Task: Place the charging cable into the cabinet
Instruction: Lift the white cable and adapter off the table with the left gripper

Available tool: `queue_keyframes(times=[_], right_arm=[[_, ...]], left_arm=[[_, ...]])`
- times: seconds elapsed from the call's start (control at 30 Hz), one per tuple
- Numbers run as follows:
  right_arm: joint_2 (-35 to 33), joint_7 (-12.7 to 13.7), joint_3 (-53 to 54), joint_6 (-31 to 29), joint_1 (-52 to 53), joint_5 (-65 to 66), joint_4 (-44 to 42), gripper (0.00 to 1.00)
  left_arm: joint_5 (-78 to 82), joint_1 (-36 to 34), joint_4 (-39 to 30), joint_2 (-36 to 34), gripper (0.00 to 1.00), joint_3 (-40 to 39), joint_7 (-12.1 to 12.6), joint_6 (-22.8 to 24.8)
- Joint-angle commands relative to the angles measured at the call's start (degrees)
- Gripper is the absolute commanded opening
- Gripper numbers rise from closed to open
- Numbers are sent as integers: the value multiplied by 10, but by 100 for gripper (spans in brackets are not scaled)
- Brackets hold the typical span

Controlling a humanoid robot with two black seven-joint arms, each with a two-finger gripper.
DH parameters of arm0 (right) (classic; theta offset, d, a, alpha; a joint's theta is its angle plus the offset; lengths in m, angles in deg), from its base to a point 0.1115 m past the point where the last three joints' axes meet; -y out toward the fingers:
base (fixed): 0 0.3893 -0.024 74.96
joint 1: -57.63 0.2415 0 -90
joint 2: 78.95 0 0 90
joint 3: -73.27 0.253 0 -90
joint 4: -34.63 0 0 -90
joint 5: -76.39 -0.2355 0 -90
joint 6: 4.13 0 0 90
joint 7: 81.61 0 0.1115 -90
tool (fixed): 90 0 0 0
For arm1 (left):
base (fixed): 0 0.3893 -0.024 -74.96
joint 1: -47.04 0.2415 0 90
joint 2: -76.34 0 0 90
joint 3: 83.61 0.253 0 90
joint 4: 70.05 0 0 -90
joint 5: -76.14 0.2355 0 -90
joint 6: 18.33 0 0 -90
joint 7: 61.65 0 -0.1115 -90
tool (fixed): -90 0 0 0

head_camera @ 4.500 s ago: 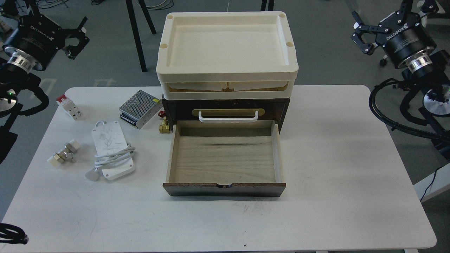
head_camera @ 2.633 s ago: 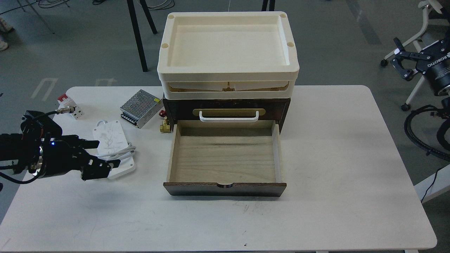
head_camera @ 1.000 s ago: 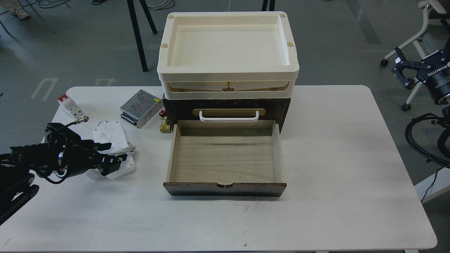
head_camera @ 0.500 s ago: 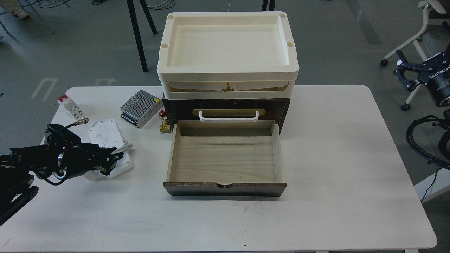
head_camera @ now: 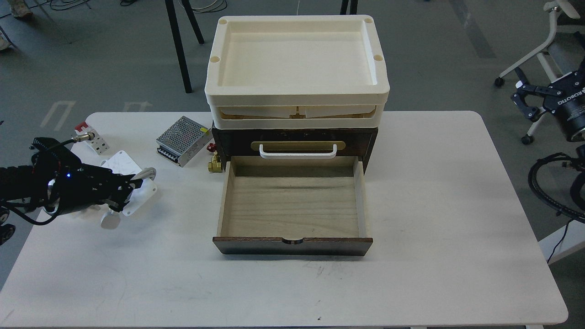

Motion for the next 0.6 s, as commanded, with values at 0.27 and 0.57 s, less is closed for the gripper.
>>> queue_keyframes(times=[0.27, 0.57], right_arm=[[0, 0, 3, 0, 0, 1, -3, 100], [3, 0, 3, 0, -3, 3, -12, 100]], left_arm=[[-195, 0, -363, -251, 0, -20, 0, -3], [-195, -1, -370, -162, 0, -13, 0, -9]])
